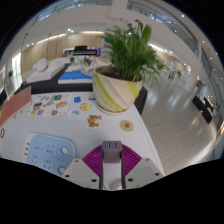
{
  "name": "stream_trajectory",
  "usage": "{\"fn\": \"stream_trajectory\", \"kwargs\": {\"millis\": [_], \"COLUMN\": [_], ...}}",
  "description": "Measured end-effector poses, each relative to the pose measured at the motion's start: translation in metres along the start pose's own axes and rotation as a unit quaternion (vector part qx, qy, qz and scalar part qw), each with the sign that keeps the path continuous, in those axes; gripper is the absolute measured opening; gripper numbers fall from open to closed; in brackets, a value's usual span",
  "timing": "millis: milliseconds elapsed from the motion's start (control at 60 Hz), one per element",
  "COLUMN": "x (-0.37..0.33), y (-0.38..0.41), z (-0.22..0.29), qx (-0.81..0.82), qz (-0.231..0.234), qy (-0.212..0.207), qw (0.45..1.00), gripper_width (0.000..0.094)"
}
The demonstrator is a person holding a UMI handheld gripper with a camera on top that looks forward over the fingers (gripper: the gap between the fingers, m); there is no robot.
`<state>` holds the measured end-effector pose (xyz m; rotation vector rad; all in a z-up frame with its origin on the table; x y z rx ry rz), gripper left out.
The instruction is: Unplug charger
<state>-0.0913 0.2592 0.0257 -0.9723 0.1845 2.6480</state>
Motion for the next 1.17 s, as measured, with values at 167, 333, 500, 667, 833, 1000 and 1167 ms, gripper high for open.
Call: {"fn": "stream_trajectory", "kwargs": {"millis": [167,333,500,667,833,1000,1167], "x": [0.016,-0.04,-0.174,-0.309,-0.391,-0.427,-0.436], "y": [-0.014,-0.008,0.013,0.023,0.034,0.043,0.046], "z": [-0.005,0.021,0.027,-0.02,-0.073,-0.097,-0.105], "qx": [-0.016,-0.008,0.007,0.023,0.038,0.036,0.042], "qz": [-0.017,-0.006,0.016,0.006,0.006,0.009,0.019], "qy": [0.009,-0.012,-0.03,-0.029,-0.026,-0.031,-0.022], "qw": [1.0,1.0,0.999,0.999,0.999,0.999,0.999], "gripper_width": [0.0534,0.0853,0.085,0.0858,0.0853,0.0854,0.0854]}}
Point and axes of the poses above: the point between the fingertips, and its own axes, seen from behind it with the camera up: y to the left, z up, x forward, the way the camera looks, the point moved 1 cm from there along -x, backward, against the way the camera looks, and after that the axes turned 13 degrees about x, right-handed, at the moved point
